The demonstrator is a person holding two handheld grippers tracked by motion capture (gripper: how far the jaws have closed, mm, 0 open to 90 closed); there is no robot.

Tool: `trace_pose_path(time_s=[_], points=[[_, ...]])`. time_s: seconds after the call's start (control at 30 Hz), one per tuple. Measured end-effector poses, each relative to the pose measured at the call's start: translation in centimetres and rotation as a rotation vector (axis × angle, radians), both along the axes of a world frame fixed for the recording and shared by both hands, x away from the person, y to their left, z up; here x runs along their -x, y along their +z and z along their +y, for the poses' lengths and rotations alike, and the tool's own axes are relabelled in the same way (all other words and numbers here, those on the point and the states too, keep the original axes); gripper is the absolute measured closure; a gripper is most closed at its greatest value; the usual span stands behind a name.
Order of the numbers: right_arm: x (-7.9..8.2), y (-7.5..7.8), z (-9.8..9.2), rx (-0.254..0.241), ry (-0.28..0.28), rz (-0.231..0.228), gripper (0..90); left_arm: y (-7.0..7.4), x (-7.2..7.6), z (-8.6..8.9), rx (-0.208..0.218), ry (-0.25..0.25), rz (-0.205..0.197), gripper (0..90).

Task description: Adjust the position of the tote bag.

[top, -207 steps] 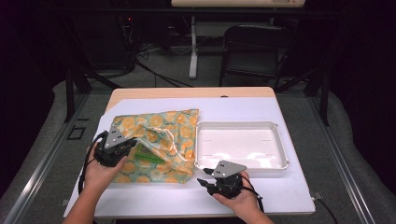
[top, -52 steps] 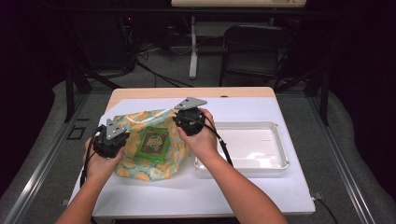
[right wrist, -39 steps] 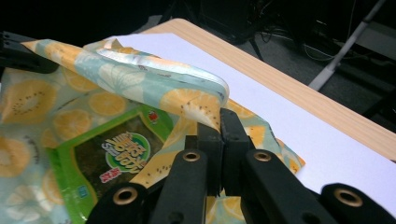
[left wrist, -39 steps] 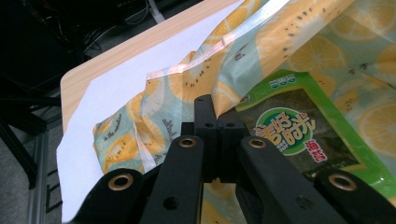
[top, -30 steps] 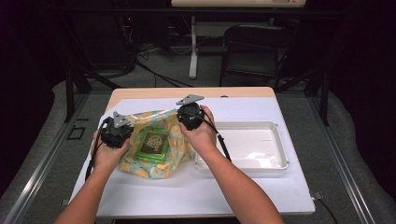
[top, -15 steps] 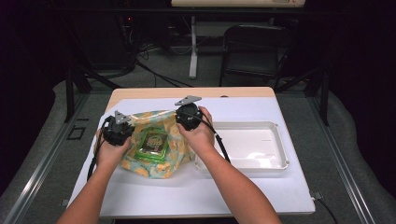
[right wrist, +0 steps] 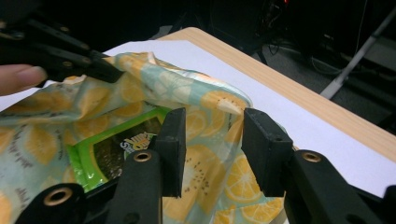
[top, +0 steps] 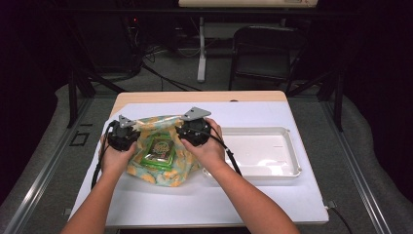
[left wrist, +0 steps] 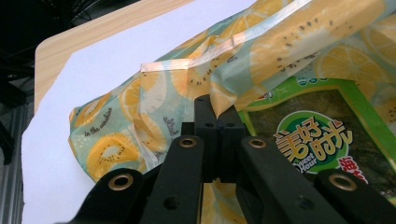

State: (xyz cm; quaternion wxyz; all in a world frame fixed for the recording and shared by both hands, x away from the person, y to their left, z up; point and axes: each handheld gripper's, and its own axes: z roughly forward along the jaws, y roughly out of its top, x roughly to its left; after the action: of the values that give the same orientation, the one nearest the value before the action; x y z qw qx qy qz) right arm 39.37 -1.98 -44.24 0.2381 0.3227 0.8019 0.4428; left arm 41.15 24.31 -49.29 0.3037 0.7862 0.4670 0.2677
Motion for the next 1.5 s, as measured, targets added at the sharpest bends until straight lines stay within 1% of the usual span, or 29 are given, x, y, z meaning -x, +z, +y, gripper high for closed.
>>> trace_pose_path(time_s=[0.03,0.1,0.2,0.23,0.27,0.3,0.33,0.37,0.4,0.43,0.47,0.5,0.53,0.6,0.7,0.77,0.8,0.83,0.93,1.0,1.1,1.13,1.17,1.2,1.23,1.33,1.4,1.47,1.5], points=[[0.3,0.0,0.1,-0.007,0.014,-0.012,60.6,0.0,0.0,0.0,0.005,0.003,-0.002,90.0],[0.8,0.1,0.3,-0.004,0.031,-0.024,63.5,0.0,0.0,0.0,0.005,0.003,-0.005,90.0],[1.1,0.0,0.8,0.000,0.066,-0.028,72.6,-0.1,-0.1,-0.1,0.006,-0.001,0.000,90.0],[1.1,0.0,0.8,0.000,0.066,-0.028,72.6,-0.1,-0.1,-0.1,0.006,-0.001,0.000,90.0],[1.1,-0.2,1.0,0.004,0.080,-0.016,75.7,-0.1,-0.1,-0.2,0.006,0.000,0.002,90.0],[0.9,-0.8,1.5,0.020,0.108,0.011,80.0,-0.1,-0.2,-0.2,0.006,0.002,0.001,90.0],[0.9,-0.8,1.5,0.020,0.108,0.011,80.0,-0.1,-0.2,-0.2,0.006,0.002,0.001,90.0],[0.8,-1.0,1.6,0.029,0.115,0.023,81.8,-0.2,-0.3,-0.2,0.004,0.001,0.003,90.0],[0.5,-1.4,1.9,0.038,0.128,0.047,83.6,-0.2,-0.3,-0.1,0.003,0.002,0.002,90.0],[0.0,-2.2,2.3,0.049,0.142,0.091,84.6,-0.3,-0.4,-0.1,0.006,0.007,-0.003,90.0],[0.0,-2.2,2.3,0.049,0.142,0.091,84.6,-0.3,-0.4,-0.1,0.006,0.007,-0.003,90.0],[-0.7,-2.9,2.8,0.077,0.151,0.140,85.8,-0.3,-0.5,-0.1,0.005,0.006,0.005,90.0],[-0.9,-3.2,3.0,0.089,0.154,0.151,86.1,-0.3,-0.5,0.0,0.008,0.006,0.001,90.0],[-1.5,-3.9,3.5,0.118,0.147,0.170,87.0,-0.3,-0.6,0.0,0.013,0.008,-0.002,90.0],[-2.2,-4.7,4.1,0.149,0.133,0.189,88.3,-0.4,-0.7,0.0,0.009,0.006,0.000,90.0],[-2.7,-5.3,4.4,0.152,0.121,0.201,88.6,-0.5,-0.7,0.0,0.007,0.006,0.002,90.0],[-2.7,-5.3,4.4,0.152,0.121,0.201,88.6,-0.5,-0.7,0.0,0.007,0.006,0.002,90.0],[-3.0,-5.8,4.7,0.160,0.120,0.218,88.6,-0.6,-0.7,0.0,0.004,0.004,0.001,90.0],[-3.3,-6.2,4.9,0.170,0.116,0.230,88.6,-0.6,-0.8,-0.1,0.000,0.003,0.002,90.0],[-3.7,-6.9,5.3,0.192,0.114,0.249,88.6,-0.7,-0.8,-0.1,0.002,0.004,-0.002,90.0],[-3.9,-7.2,5.5,0.200,0.109,0.256,88.6,-0.8,-0.9,-0.1,0.001,0.005,0.001,90.0],[-4.1,-7.5,5.6,0.209,0.105,0.257,88.5,-0.8,-0.9,-0.1,0.001,0.006,0.003,90.0],[-4.4,-7.7,5.7,0.245,0.093,0.261,88.6,-0.9,-0.9,-0.1,-0.002,0.005,0.006,90.0],[-4.4,-7.7,5.7,0.245,0.093,0.261,88.6,-0.9,-0.9,-0.1,-0.002,0.005,0.006,90.0],[-4.7,-8.0,5.6,0.257,0.074,0.260,88.7,-0.9,-1.0,-0.1,-0.003,0.005,0.011,90.0],[-5.1,-8.1,5.3,0.268,0.042,0.263,89.0,-1.0,-1.0,-0.1,-0.011,0.005,0.010,90.0],[-5.4,-8.1,4.9,0.289,0.025,0.263,89.1,-1.0,-1.0,-0.1,-0.011,0.006,0.011,90.0],[-5.5,-8.2,4.8,0.293,0.015,0.263,89.1,-1.1,-1.0,0.0,-0.014,0.009,0.009,90.0],[-5.7,-8.2,4.7,0.290,0.001,0.262,89.1,-1.1,-1.1,0.0,-0.014,0.008,0.016,90.0]])
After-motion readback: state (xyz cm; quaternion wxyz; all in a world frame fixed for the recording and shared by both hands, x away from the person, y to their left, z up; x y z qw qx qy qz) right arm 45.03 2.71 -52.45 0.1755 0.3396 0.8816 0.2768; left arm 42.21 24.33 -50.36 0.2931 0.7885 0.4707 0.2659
